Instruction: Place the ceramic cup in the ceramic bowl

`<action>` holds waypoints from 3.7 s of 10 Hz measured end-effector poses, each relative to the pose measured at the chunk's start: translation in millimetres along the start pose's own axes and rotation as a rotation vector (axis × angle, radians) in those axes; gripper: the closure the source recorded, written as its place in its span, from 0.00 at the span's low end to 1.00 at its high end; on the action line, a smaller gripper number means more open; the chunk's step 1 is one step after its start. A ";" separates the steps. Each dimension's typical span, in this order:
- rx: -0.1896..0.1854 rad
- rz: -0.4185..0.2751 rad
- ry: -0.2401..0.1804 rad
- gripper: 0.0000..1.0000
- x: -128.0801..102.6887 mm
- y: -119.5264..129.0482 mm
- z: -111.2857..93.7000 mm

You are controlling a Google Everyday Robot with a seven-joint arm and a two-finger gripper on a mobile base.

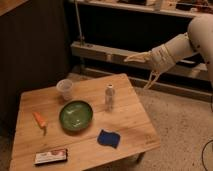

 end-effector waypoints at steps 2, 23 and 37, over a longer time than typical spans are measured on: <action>0.000 0.000 0.000 0.20 0.0 0.0 0.0; 0.007 -0.113 0.252 0.20 -19.7 -16.2 7.4; -0.100 -0.477 0.027 0.20 9.5 -128.6 201.6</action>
